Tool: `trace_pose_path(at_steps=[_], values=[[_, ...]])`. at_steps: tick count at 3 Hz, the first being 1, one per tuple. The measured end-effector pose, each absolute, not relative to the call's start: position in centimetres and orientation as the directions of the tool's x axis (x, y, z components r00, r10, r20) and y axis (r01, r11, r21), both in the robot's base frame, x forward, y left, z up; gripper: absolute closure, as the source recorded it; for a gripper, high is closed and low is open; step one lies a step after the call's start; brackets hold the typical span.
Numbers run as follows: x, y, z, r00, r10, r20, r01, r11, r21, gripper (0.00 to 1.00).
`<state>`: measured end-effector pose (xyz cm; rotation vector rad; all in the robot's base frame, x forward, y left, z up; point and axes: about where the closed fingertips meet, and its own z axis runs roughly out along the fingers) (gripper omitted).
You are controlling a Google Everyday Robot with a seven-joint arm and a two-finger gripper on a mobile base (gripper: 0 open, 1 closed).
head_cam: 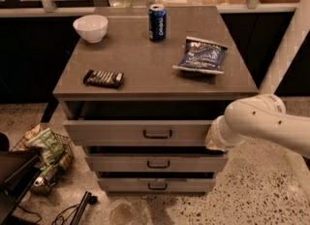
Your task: Close top drawer
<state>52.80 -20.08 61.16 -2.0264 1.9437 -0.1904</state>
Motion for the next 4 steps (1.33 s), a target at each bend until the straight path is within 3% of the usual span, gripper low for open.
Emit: trace_pose_path(at_steps=[2,4], values=[[54.8,-18.5,60.4,0.126,-0.983,-0.136,-0.946,-0.078,-0.314,1.0],[54.6,-18.1,60.2,0.138,-0.981,-0.139,-0.947,-0.09,-0.309,0.59]])
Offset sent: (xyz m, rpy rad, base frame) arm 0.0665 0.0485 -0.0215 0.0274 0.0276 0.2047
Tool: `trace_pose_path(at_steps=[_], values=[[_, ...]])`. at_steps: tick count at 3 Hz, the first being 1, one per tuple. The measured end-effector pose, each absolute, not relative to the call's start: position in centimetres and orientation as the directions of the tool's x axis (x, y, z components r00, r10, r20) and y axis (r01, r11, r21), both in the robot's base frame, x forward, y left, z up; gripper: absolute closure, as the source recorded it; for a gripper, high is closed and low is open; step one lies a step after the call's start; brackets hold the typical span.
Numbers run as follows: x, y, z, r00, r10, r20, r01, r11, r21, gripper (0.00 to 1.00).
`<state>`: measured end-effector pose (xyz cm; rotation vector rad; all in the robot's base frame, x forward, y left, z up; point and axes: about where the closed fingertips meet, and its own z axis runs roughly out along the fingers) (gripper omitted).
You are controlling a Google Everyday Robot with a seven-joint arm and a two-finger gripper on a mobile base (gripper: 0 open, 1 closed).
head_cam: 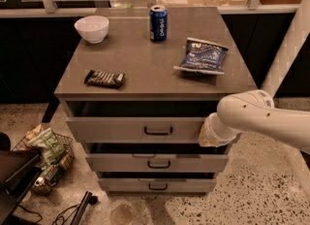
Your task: Close top drawer
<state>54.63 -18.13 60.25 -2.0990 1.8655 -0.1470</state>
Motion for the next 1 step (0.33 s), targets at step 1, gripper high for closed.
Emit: trace_pose_path(at_steps=[1], values=[[54.59,-18.08,60.19,0.139,-0.981,-0.139,-0.947,-0.091,-0.308,0.37]])
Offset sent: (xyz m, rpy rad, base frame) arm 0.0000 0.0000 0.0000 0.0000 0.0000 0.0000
